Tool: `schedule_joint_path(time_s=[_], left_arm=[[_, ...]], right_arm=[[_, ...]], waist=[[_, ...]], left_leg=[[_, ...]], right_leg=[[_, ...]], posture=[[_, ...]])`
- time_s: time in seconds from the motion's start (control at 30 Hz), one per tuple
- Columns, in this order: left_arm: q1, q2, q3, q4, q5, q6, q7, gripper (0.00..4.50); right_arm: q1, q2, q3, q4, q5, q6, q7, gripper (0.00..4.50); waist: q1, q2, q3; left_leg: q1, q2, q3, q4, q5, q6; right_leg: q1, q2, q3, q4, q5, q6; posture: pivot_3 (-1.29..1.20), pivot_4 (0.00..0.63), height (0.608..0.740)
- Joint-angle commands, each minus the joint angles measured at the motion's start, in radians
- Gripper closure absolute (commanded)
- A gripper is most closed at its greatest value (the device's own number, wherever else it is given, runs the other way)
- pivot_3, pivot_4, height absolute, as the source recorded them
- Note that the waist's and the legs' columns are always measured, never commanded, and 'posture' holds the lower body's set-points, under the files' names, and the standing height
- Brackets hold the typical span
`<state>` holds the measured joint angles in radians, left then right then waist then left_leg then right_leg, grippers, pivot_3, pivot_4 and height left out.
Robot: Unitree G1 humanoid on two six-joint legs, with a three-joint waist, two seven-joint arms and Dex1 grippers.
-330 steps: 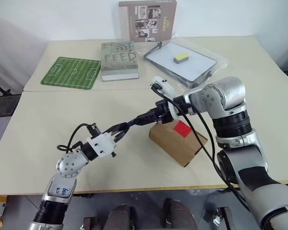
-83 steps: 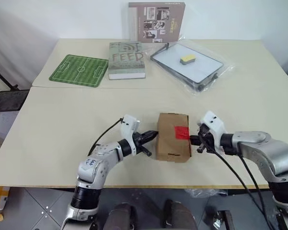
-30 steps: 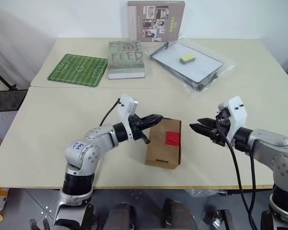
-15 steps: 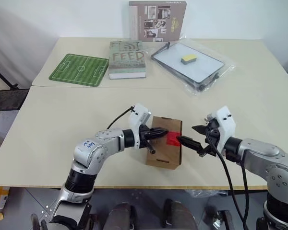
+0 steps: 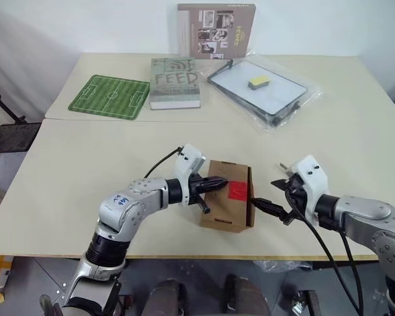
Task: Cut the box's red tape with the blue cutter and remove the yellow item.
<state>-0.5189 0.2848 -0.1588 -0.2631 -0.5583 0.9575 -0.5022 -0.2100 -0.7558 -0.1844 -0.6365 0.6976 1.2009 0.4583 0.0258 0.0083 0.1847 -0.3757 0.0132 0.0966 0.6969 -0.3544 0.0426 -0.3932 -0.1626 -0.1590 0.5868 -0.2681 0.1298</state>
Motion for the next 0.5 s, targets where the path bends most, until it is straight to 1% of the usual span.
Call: schedule_joint_path(time_s=[0.03, 0.27, 0.4, 0.5], left_arm=[[0.018, 0.008, -0.015, -0.011, 0.013, 0.005, -0.002, 4.5], [0.031, 0.009, -0.021, -0.022, 0.015, 0.011, 0.001, 4.5], [0.025, 0.008, -0.019, -0.015, 0.018, 0.01, 0.002, 4.5], [0.025, 0.01, -0.017, -0.016, 0.019, 0.009, 0.003, 4.5]], right_arm=[[0.027, -0.029, 0.054, 0.038, -0.042, -0.011, 0.008, 0.02], [0.024, -0.095, 0.157, 0.123, -0.146, -0.104, 0.053, 0.02], [0.009, -0.204, 0.27, 0.16, -0.254, -0.201, 0.119, 0.02], [-0.021, -0.229, 0.296, 0.174, -0.271, -0.236, 0.161, 0.02]], waist=[[0.0, 0.0, 0.0], [0.001, 0.0, 0.0], [0.001, 0.0, 0.0], [0.002, 0.0, 0.0]], left_leg=[[0.0, 0.0, 0.0, 0.0, 0.0, 0.0], [0.0, 0.0, 0.001, 0.0, 0.0, 0.0], [0.0, 0.0, 0.001, 0.0, 0.0, 0.0], [0.001, 0.0, 0.0, 0.0, 0.0, 0.0]], right_leg=[[0.0, 0.0, 0.0, 0.0, 0.0, 0.0], [0.0, 0.0, 0.0, 0.0, 0.0, 0.0], [0.0, -0.001, 0.0, 0.0, 0.0, 0.0], [0.001, -0.001, 0.0, 0.0, 0.0, 0.0]], posture=[[0.0, 0.15, 0.74], [0.0, 0.15, 0.74], [0.0, 0.15, 0.74], [0.0, 0.15, 0.74]])
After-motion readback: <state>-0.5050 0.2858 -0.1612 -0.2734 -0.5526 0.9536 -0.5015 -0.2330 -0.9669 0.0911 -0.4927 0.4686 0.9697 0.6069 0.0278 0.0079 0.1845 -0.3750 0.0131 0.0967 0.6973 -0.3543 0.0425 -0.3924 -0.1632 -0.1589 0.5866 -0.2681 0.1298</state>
